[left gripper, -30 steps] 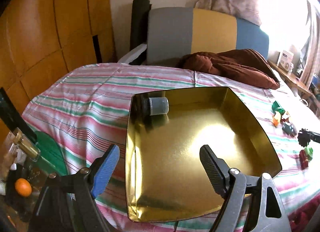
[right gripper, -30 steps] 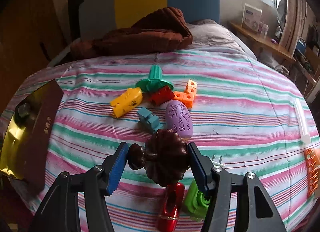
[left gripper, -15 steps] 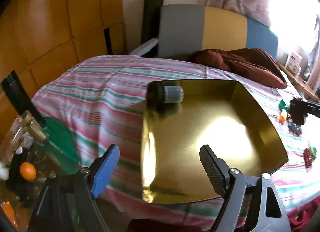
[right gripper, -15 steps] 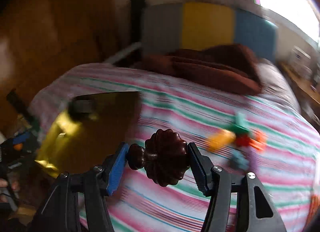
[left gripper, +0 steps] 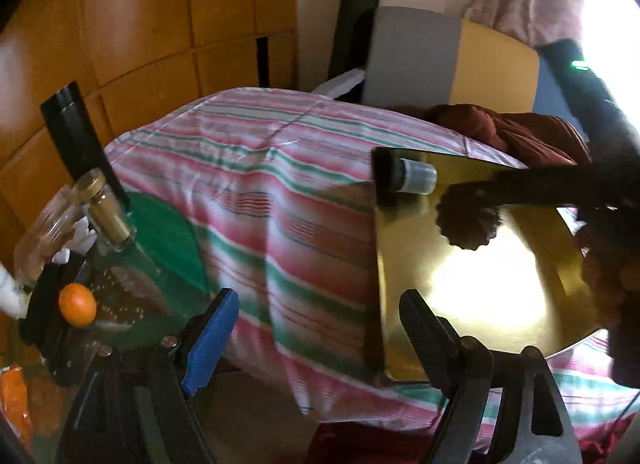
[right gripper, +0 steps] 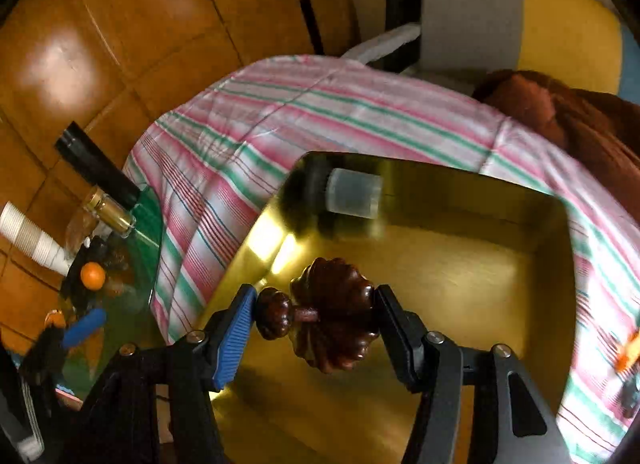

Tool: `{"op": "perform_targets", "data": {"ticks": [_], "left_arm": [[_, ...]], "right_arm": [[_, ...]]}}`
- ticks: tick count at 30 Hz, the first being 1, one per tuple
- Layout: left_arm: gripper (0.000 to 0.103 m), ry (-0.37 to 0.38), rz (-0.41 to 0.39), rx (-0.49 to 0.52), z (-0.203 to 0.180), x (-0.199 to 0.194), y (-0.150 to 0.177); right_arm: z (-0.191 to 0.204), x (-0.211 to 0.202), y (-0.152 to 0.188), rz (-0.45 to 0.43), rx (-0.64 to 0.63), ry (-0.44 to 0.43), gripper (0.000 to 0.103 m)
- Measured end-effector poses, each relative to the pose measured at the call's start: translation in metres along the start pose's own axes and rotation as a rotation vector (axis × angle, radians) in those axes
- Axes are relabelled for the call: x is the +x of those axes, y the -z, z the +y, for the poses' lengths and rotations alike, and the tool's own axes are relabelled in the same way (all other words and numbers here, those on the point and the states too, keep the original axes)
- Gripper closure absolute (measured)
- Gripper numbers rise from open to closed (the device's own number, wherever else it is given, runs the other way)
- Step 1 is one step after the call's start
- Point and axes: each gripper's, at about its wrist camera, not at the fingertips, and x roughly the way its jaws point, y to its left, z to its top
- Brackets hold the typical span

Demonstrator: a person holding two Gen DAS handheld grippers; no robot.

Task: Organize rigid objects
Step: 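Carry the brown knob into the gold tray and open the right tool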

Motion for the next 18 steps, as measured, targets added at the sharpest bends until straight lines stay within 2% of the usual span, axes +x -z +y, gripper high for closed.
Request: {"op": "perform_targets", "data": {"ticks": [3,7,10,12,15,18], "left_arm": [[0.02,-0.003,0.002,-0.023,0.008,0.003,-0.001],[0.02,0.002,0.011,-0.033,0.011,0.006,0.001],[0.02,0.0,0.015,-0.027,0.011,0.008,0.002],[0.02,0.002,0.016,-0.027,0.011,0.008,0.002],[0.02,0.002,0.018,-0.027,0.01,0.009,0.003],[0.02,0.004,0.016,-0.025,0.007,0.008,0.003]], "right_arm": [[0.002,0.025,-0.015,0.032,0.046,-0.005,0.042],[0.001,0.049,-0.03,0.06,0.146,-0.089,0.042],[0.001,0.059,-0.033,0.07,0.18,-0.08,0.041],[0.0,0.059,-0.031,0.072,0.184,-0.071,0.041],[-0.004,0.053,-0.029,0.061,0.187,-0.073,0.034],[-0.008,0.04,-0.028,0.034,0.188,-0.077,0.033]]}}
